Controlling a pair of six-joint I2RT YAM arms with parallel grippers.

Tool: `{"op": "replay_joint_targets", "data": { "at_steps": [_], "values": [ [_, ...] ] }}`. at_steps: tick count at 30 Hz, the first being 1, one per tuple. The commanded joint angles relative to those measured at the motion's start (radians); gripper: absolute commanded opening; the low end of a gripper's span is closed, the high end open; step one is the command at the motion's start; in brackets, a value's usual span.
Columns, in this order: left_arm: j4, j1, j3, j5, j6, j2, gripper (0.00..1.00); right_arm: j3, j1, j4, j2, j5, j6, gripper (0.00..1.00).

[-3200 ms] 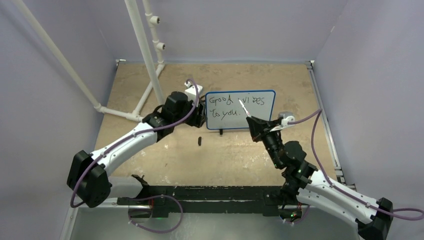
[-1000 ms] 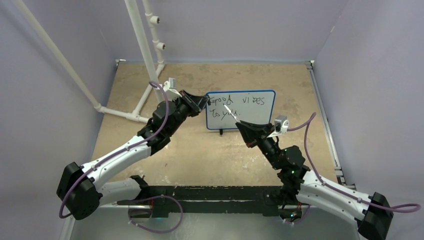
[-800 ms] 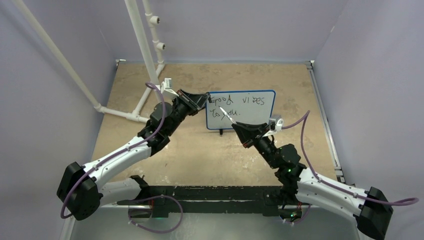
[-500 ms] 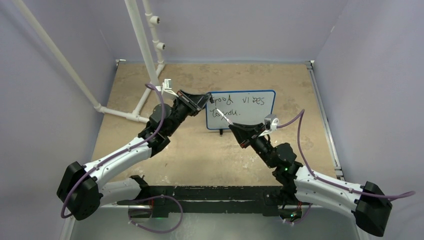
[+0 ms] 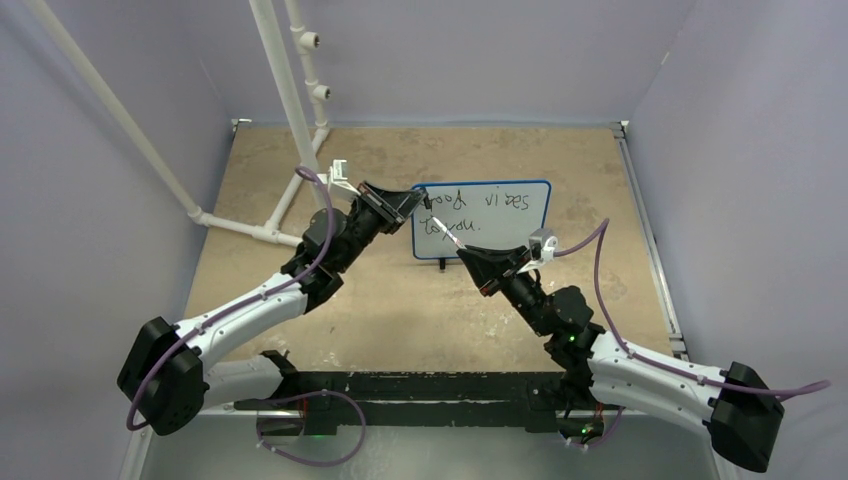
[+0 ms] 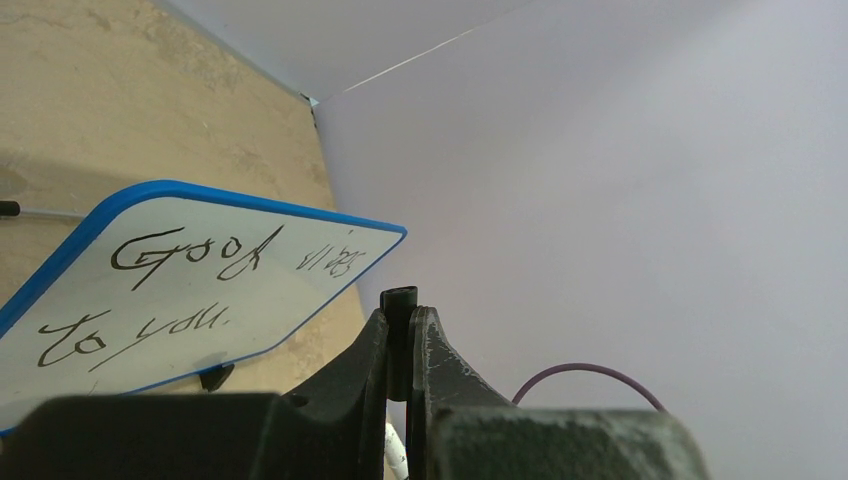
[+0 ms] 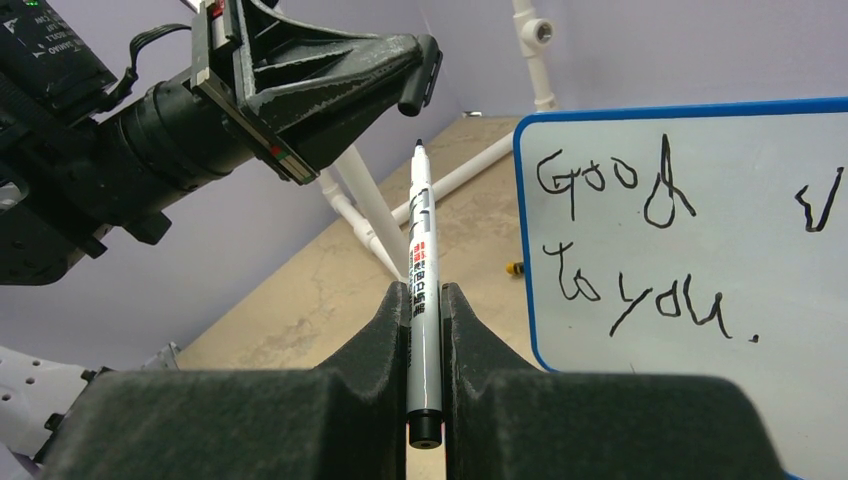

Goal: Write a sentence on the whiteboard
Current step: Close the whiteboard marker at the center of the board.

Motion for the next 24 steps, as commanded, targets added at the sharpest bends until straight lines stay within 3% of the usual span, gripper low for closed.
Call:
{"op": "replay_joint_targets", "data": {
  "at_steps": [1, 24],
  "values": [
    [0.054, 0.004, -0.011, 0.014, -0.012, 0.004, 0.00, 0.028, 0.006, 0.053, -0.015, 0.006, -0.015, 0.00],
    [0.102, 0.000, -0.035, 0.036, -0.055, 0.032, 0.00, 0.019, 0.006, 0.052, -0.008, 0.039, -0.015, 0.00]
  ]
}}
